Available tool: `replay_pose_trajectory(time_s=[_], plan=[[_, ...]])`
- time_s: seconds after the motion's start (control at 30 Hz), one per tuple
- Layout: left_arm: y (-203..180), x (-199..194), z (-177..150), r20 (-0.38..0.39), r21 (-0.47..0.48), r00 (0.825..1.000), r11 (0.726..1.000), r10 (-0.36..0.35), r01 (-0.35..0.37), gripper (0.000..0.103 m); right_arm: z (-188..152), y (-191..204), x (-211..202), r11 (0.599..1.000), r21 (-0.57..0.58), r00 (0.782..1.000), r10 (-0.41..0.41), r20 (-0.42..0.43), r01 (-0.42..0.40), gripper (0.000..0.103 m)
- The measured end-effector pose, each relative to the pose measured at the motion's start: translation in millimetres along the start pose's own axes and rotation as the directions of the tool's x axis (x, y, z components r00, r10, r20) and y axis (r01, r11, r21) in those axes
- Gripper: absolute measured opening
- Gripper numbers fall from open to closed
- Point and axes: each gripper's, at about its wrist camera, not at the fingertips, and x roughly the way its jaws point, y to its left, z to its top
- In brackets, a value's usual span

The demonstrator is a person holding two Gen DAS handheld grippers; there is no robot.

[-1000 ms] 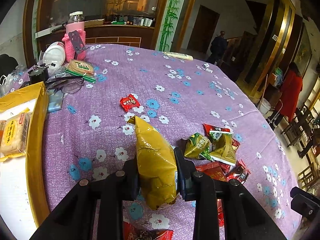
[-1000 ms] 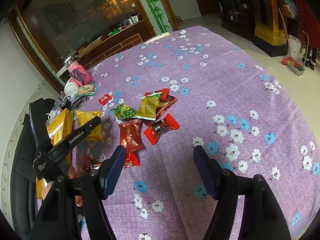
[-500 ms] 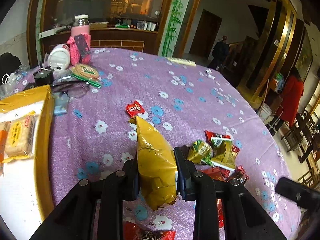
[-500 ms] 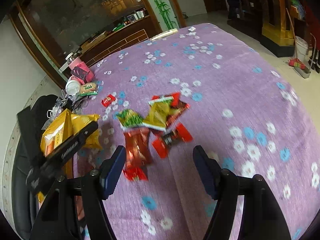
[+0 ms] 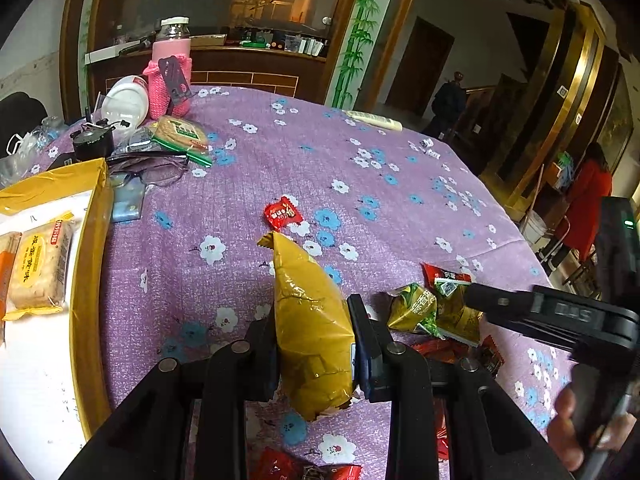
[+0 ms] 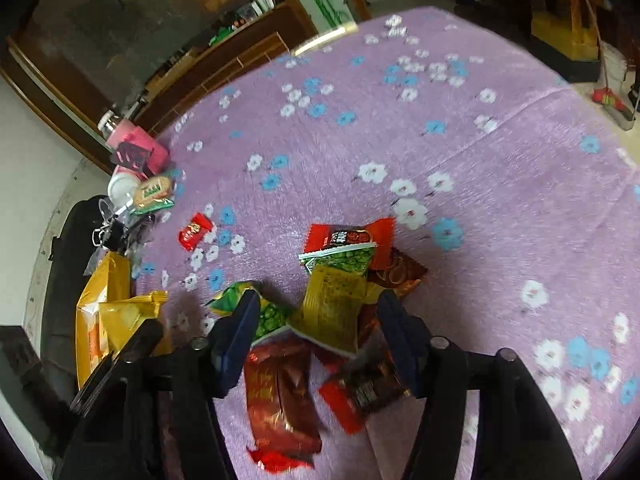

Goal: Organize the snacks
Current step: 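Hold the gold bag with the left tool while right tool reaches into the pile, then grasp the green-and-yellow snack pack with the right tool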

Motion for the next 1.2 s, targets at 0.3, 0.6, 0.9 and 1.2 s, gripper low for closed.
replay_pose_trajectory(time_s=[0.3,0.6,0.9,1.2], plan=[[-3.5,3.6,-1.5,-0.012,0.020,1.000,1.000,0.009,-0.009,0.030,-13.9,29.2,14.2,0.954,-0.243,0.981,-0.151,0.126,0.178,0.032],[-12.3,9.2,-5.8,-0.036,0.052,0.999,0.999,-0.012,0.014,0.030,-11.7,29.4,0.0,0.948,-0.272,0.977,-0.122,0.177,0.168,0.015],[-15.3,12.6,-7.9,-0.061,0.057,0.998,0.998,-0.027,0.030,0.030,-9.9,28.7,-1.8,0.960,-0.252,0.985,-0.084,0.152,0.120,0.014],[-14.5,17.1,-8.1,-0.084,0.049,0.996,0.998,-0.035,0.039,0.030,-8.0,23.6,-8.7,0.969,-0.226,0.983,-0.066,0.170,0.104,0.012]])
